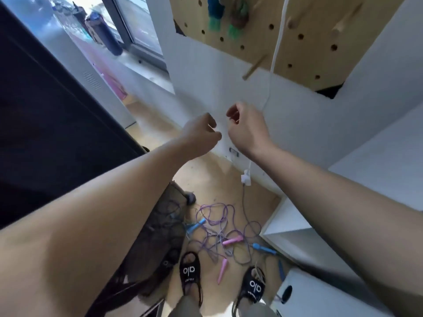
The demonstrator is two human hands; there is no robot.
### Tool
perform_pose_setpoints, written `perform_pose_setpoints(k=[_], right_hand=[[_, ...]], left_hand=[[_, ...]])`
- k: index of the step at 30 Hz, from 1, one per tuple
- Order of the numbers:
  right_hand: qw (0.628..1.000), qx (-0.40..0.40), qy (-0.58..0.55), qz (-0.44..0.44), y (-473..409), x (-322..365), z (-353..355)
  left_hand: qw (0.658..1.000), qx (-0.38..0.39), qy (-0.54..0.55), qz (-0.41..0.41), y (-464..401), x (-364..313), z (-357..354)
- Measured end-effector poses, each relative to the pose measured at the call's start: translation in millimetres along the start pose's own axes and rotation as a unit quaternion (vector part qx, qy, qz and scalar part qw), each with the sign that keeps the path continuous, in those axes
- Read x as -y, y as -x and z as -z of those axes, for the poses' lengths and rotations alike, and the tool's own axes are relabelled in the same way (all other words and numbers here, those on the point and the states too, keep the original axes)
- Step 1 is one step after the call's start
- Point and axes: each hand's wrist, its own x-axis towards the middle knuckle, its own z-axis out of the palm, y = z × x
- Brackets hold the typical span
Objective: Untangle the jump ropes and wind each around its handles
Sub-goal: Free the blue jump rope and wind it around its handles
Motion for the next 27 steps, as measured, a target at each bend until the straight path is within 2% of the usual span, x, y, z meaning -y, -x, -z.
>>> perform_pose_setpoints(k=[3, 9, 16, 21, 23, 27], right_hand=[[0.997, 0.069, 0.018, -0.032, 39.1, -32.0, -33.6], [0.982, 0.143, 0.062, -0.111, 121.3, -89.3, -92.1], [0.954, 0.192, 0.096, -0.211, 228.8, -146.3, -167.9], [0.933, 0.240, 0.107, -0.245, 285.9, -199.6, -226.8], [0.928, 0.248, 0.106, -0.257, 302.4, -229.1, -252.2], [0.911, 0.286, 0.131, -0.265, 328.7, -308.7, -310.4]], left_hand=[[0.996, 0.044, -0.075, 0.002, 26.8, 40.1, -35.2], [0.983, 0.102, -0.151, 0.000, 69.8, 120.2, -84.9], [0.975, 0.168, -0.142, 0.003, 121.9, 245.1, -152.1], [0.967, 0.222, -0.123, 0.018, 147.1, 312.3, -202.8], [0.968, 0.225, -0.108, 0.023, 150.2, 338.8, -233.8], [0.960, 0.234, -0.142, 0.061, 138.3, 407.0, -323.8]])
